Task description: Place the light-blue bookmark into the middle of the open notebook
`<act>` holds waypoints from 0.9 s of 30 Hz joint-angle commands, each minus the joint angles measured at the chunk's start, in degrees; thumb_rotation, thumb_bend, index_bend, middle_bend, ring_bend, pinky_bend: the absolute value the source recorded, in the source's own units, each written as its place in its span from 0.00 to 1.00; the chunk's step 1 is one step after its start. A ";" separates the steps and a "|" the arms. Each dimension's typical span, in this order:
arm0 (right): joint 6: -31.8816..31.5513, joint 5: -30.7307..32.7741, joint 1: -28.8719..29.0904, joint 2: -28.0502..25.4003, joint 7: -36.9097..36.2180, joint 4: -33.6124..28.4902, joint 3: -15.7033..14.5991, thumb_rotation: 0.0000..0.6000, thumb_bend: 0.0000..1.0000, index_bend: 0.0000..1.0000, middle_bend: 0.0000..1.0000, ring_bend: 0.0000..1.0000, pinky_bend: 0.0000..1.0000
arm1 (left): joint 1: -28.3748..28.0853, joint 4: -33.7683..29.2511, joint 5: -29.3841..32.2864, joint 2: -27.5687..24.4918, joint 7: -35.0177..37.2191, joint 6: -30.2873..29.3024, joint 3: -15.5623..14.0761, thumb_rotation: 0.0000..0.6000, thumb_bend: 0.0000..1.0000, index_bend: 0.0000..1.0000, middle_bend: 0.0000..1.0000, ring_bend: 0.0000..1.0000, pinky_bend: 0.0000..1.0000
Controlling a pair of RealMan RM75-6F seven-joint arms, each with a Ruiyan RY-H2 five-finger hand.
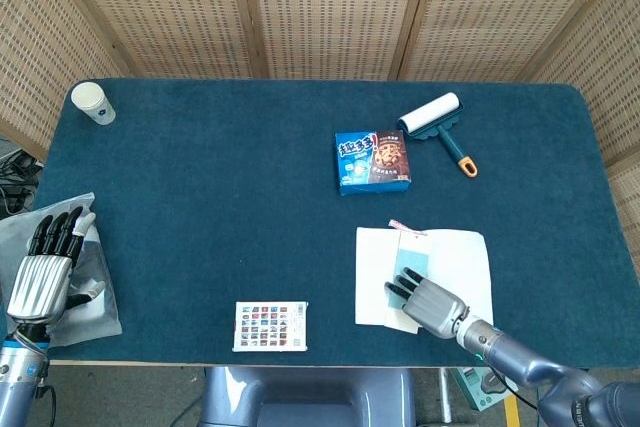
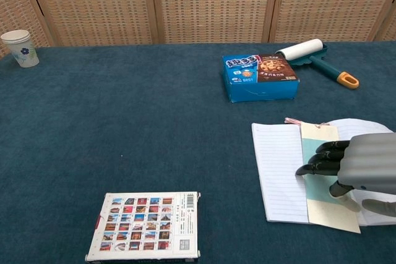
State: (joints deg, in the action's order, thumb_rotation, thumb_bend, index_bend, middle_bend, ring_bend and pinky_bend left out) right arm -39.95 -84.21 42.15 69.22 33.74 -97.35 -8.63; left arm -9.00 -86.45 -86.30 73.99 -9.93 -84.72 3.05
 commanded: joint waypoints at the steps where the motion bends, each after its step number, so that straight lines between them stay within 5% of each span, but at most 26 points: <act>1: -0.01 0.19 0.05 0.14 0.37 0.14 0.20 1.00 0.72 0.52 0.03 0.00 0.02 | 0.02 -0.01 -0.02 -0.01 0.04 -0.05 0.02 1.00 0.04 0.00 0.00 0.00 0.00; 27: 0.19 -0.77 0.46 0.27 1.57 0.93 0.10 1.00 0.72 0.53 0.03 0.00 0.02 | -0.07 0.07 0.06 0.06 0.10 0.29 -0.02 1.00 0.04 0.00 0.00 0.00 0.00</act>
State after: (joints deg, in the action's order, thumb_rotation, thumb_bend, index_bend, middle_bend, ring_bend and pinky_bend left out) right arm -39.69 -84.76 42.60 69.45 35.42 -96.51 -8.46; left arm -9.08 -86.39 -86.23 74.06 -9.84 -84.43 3.03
